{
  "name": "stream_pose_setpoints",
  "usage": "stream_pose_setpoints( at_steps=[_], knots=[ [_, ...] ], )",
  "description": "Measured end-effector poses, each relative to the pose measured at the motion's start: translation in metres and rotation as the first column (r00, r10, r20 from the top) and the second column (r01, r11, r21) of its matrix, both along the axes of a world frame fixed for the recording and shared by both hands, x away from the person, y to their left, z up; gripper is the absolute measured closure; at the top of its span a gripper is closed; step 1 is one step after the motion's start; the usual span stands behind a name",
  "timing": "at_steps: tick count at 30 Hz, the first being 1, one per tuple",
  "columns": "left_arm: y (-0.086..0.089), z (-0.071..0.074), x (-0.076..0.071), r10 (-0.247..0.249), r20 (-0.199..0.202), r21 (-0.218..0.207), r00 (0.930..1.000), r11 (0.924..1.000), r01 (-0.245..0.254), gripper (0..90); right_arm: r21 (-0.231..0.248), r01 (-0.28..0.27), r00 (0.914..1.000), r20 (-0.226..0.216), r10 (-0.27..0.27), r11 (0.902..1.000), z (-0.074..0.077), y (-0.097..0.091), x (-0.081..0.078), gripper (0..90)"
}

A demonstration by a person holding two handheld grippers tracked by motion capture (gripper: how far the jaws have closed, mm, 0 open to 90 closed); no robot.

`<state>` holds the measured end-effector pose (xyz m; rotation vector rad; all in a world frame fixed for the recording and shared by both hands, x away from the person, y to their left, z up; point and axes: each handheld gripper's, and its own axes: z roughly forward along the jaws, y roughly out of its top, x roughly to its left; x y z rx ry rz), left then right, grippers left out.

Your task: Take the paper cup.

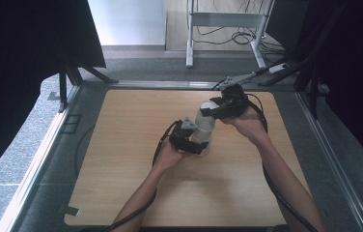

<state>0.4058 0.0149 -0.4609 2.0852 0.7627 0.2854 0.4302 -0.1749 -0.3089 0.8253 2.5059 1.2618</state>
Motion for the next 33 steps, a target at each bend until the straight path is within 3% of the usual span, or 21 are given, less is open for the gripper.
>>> stream_pose_setpoints(
  at_steps=[10, 18, 27, 33],
  knots=[
    [0.008, 0.005, -0.009, -0.031, -0.028, -0.011, 0.9991, 0.9995, 0.031, 1.6, 0.006, -0.002, 0.9998, 0.022, 0.002, 1.0000, 0.024, -0.006, -0.007, 37.2],
    [0.014, 0.007, -0.020, -0.043, -0.019, -0.016, 0.9989, 0.9990, 0.043, 0.3, 0.006, -0.014, 0.9993, 0.035, 0.013, 0.9999, 0.037, -0.011, -0.018, 37.2],
    [0.024, 0.005, -0.039, -0.058, 0.000, -0.033, 0.9983, 0.9978, 0.058, 0.5, -0.003, -0.028, 0.9985, 0.046, 0.028, 0.9996, 0.043, -0.016, -0.034, 37.3],
    [0.026, 0.002, -0.055, -0.070, 0.018, -0.035, 0.9974, 0.9969, 0.071, 0.7, 0.006, -0.059, 0.9962, 0.064, 0.058, 0.9982, 0.040, -0.022, -0.053, 37.2]
  ],
)
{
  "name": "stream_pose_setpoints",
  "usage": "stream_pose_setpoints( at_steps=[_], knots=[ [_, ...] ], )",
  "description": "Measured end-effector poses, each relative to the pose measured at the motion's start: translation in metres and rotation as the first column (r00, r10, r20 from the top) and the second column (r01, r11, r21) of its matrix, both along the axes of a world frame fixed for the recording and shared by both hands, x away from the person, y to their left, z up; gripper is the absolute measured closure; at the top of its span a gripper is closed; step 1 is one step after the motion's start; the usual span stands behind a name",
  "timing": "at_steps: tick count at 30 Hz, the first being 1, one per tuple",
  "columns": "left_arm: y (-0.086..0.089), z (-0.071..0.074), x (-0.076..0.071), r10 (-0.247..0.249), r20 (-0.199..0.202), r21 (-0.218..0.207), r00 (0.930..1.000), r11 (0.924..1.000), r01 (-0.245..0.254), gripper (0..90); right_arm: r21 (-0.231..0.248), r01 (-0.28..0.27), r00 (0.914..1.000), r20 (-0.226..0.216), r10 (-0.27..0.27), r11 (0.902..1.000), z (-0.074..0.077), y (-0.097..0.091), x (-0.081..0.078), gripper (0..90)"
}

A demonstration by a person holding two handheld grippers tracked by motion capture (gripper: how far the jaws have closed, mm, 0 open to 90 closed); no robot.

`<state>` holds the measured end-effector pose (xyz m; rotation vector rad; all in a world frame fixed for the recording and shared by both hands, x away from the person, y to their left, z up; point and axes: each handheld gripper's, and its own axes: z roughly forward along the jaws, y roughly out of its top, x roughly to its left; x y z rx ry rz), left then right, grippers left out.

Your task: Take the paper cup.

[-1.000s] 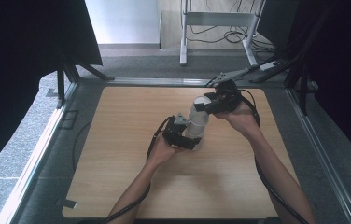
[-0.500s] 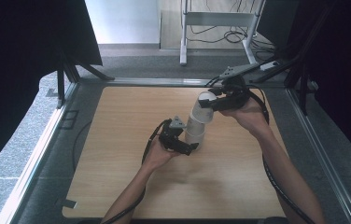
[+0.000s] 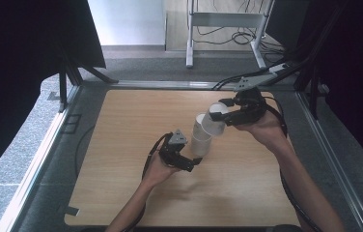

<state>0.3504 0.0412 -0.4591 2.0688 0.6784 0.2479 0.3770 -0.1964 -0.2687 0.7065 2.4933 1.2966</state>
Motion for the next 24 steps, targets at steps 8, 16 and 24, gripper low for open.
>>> stream_pose_setpoints(
  at_steps=[8, 16, 24],
  knots=[
    [0.000, -0.002, -0.016, -0.015, 0.023, 0.008, 0.9996, 0.9999, 0.015, 0.8, -0.002, -0.036, 0.9994, 0.002, 0.036, 0.9994, -0.010, 0.001, -0.020, 37.3],
    [0.003, -0.002, -0.032, -0.029, 0.040, -0.015, 0.9988, 0.9994, 0.030, 0.8, 0.004, -0.064, 0.9979, -0.007, 0.065, 0.9979, -0.027, 0.005, -0.035, 37.3],
    [0.003, -0.006, -0.043, -0.053, 0.045, -0.025, 0.9976, 0.9982, 0.054, 0.5, 0.007, -0.074, 0.9968, -0.027, 0.075, 0.9972, -0.058, 0.011, -0.044, 37.3]
  ],
)
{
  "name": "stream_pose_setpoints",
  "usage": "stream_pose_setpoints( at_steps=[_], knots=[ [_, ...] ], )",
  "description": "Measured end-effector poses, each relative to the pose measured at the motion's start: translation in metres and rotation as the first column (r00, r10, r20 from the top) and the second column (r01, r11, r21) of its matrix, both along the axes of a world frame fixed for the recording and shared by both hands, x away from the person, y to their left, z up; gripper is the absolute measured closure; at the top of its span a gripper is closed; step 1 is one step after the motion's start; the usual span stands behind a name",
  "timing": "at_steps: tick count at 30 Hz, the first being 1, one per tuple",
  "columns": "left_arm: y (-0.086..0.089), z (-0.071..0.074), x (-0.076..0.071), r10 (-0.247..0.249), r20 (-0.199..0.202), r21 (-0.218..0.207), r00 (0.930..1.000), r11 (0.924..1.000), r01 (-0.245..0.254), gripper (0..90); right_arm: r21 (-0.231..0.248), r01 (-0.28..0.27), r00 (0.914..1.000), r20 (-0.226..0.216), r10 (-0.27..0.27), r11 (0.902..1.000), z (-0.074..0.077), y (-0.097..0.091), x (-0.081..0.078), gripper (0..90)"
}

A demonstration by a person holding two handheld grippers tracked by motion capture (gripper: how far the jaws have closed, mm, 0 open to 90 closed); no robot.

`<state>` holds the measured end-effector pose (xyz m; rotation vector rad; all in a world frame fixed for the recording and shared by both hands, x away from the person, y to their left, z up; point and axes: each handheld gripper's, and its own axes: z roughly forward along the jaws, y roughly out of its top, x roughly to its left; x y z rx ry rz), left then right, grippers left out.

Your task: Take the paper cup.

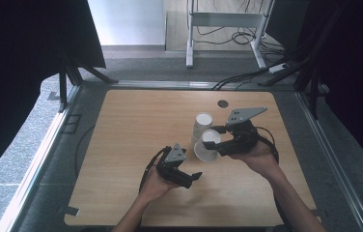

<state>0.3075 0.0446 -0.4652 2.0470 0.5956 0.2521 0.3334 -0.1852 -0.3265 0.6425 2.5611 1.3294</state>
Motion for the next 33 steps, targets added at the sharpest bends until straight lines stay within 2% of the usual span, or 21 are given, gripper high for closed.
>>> stream_pose_setpoints(
  at_steps=[1, 4, 9, 10, 15, 19, 33],
  knots=[
    [0.000, 0.000, 0.000, 0.000, 0.000, 0.000, 1.0000, 1.0000, 0.000, 0.4, 0.000, 0.000, 1.0000, 0.000, 0.000, 1.0000, 0.000, 0.000, 0.000, 37.3],
    [0.001, -0.003, -0.002, -0.001, -0.008, -0.005, 1.0000, 1.0000, 0.001, 0.4, 0.002, -0.001, 0.9999, -0.012, 0.001, 1.0000, -0.017, 0.003, -0.002, 37.3],
    [0.000, -0.006, -0.004, -0.008, -0.008, -0.008, 0.9999, 0.9999, 0.008, 0.5, 0.013, 0.004, 0.9998, -0.021, -0.004, 0.9999, -0.029, 0.004, -0.003, 37.3],
    [0.000, -0.006, -0.005, -0.008, -0.006, -0.006, 0.9999, 0.9999, 0.008, 0.7, 0.008, 0.015, 0.9998, -0.016, -0.014, 0.9999, -0.035, 0.004, -0.003, 37.3],
    [-0.003, -0.010, -0.008, -0.008, 0.005, 0.006, 1.0000, 0.9999, 0.008, 0.8, 0.012, 0.019, 0.9996, -0.021, -0.019, 0.9998, -0.045, 0.005, -0.004, 37.3],
    [-0.005, -0.014, -0.009, -0.004, 0.009, 0.014, 0.9999, 0.9999, 0.004, 1.4, 0.022, 0.014, 0.9992, -0.037, -0.013, 0.9997, -0.058, 0.007, -0.005, 37.4],
    [-0.012, -0.022, -0.011, -0.005, 0.021, 0.034, 0.9998, 0.9994, 0.004, 4.3, 0.030, 0.000, 0.9976, -0.069, 0.002, 0.9995, -0.072, 0.015, -0.009, 37.3]
  ],
)
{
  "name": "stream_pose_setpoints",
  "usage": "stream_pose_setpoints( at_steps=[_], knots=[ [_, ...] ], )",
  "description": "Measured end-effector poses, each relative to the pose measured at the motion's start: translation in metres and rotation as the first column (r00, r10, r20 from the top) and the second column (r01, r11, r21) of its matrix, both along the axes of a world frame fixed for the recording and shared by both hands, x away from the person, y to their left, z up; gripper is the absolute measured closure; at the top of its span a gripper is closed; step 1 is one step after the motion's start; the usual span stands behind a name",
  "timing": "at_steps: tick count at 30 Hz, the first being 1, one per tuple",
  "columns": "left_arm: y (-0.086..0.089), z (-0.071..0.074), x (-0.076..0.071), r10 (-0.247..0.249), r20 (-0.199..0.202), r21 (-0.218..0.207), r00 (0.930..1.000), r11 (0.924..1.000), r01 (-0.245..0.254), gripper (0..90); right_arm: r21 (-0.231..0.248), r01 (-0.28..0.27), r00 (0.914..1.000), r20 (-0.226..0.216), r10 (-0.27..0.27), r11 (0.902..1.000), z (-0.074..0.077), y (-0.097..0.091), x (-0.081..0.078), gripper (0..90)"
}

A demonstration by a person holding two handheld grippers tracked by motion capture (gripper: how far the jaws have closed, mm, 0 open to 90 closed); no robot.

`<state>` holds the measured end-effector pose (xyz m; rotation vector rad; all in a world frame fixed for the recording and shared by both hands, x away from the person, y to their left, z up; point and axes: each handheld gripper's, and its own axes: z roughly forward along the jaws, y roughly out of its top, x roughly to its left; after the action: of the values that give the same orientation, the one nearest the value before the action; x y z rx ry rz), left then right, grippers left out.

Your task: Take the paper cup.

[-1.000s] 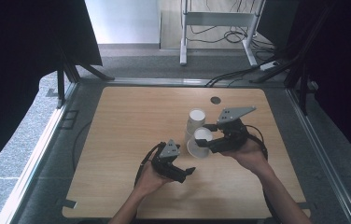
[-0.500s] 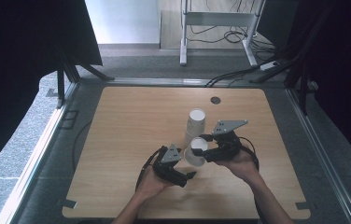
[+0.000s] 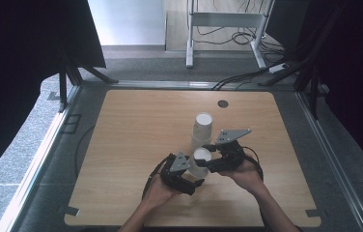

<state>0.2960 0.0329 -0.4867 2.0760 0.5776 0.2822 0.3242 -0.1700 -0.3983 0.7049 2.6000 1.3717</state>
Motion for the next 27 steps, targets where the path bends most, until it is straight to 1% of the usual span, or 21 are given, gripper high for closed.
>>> stream_pose_setpoints(
  at_steps=[6, 10, 13, 15, 16, 18, 19, 22, 24, 26, 27],
  knots=[
    [-0.0019, -0.0039, 0.0002, 0.010, 0.002, 0.003, 1.0000, 0.9999, -0.010, 6.8, 0.009, -0.019, 0.9998, -0.006, 0.019, 0.9998, -0.0018, 0.0044, -0.0032, 37.4],
    [-0.0001, -0.0050, 0.0004, 0.012, -0.004, -0.026, 0.9999, 0.9996, -0.012, 11.7, 0.021, -0.025, 0.9996, -0.009, 0.025, 0.9995, -0.0006, 0.0040, -0.0044, 37.3],
    [-0.0003, -0.0049, -0.0004, 0.012, 0.002, -0.027, 0.9999, 0.9996, -0.012, 16.2, 0.024, -0.023, 0.9997, -0.008, 0.023, 0.9994, -0.0006, 0.0024, -0.0038, 37.3],
    [-0.0004, -0.0046, -0.0007, 0.011, 0.004, -0.017, 0.9999, 0.9998, -0.011, 17.2, 0.024, -0.023, 0.9997, -0.012, 0.024, 0.9994, -0.0007, 0.0015, -0.0035, 37.2],
    [-0.0001, -0.0050, -0.0010, 0.012, 0.005, -0.019, 0.9999, 0.9997, -0.012, 22.2, 0.025, -0.024, 0.9996, -0.014, 0.024, 0.9994, -0.0014, 0.0003, -0.0027, 36.9],
    [0.0002, -0.0051, -0.0010, 0.011, 0.004, -0.019, 0.9999, 0.9998, -0.011, 26.5, 0.024, -0.026, 0.9995, -0.015, 0.026, 0.9994, -0.0017, -0.0003, -0.0022, 36.5],
    [0.0006, -0.0050, -0.0010, 0.012, 0.005, -0.017, 0.9999, 0.9998, -0.012, 26.5, 0.024, -0.026, 0.9995, -0.015, 0.026, 0.9994, -0.0017, -0.0003, -0.0022, 36.5],
    [0.0014, -0.0037, -0.0007, 0.007, 0.004, -0.002, 1.0000, 1.0000, -0.007, 33.5, 0.020, -0.033, 0.9993, -0.013, 0.034, 0.9992, -0.0019, -0.0010, -0.0016, 35.5],
    [0.0016, -0.0025, -0.0006, 0.004, 0.003, 0.013, 1.0000, 0.9999, -0.004, 36.5, 0.012, -0.042, 0.9991, -0.011, 0.042, 0.9991, -0.0018, -0.0009, -0.0016, 34.8],
    [0.0018, -0.0005, -0.0007, -0.007, 0.005, 0.041, 1.0000, 0.9991, 0.007, 37.9, 0.003, -0.053, 0.9985, -0.013, 0.053, 0.9986, -0.0014, -0.0005, -0.0016, 34.0],
    [0.0017, 0.0016, -0.0009, -0.016, 0.002, 0.057, 0.9999, 0.9983, 0.016, 38.6, 0.000, -0.066, 0.9977, -0.016, 0.066, 0.9978, -0.0003, -0.0012, -0.0015, 30.7]
  ],
)
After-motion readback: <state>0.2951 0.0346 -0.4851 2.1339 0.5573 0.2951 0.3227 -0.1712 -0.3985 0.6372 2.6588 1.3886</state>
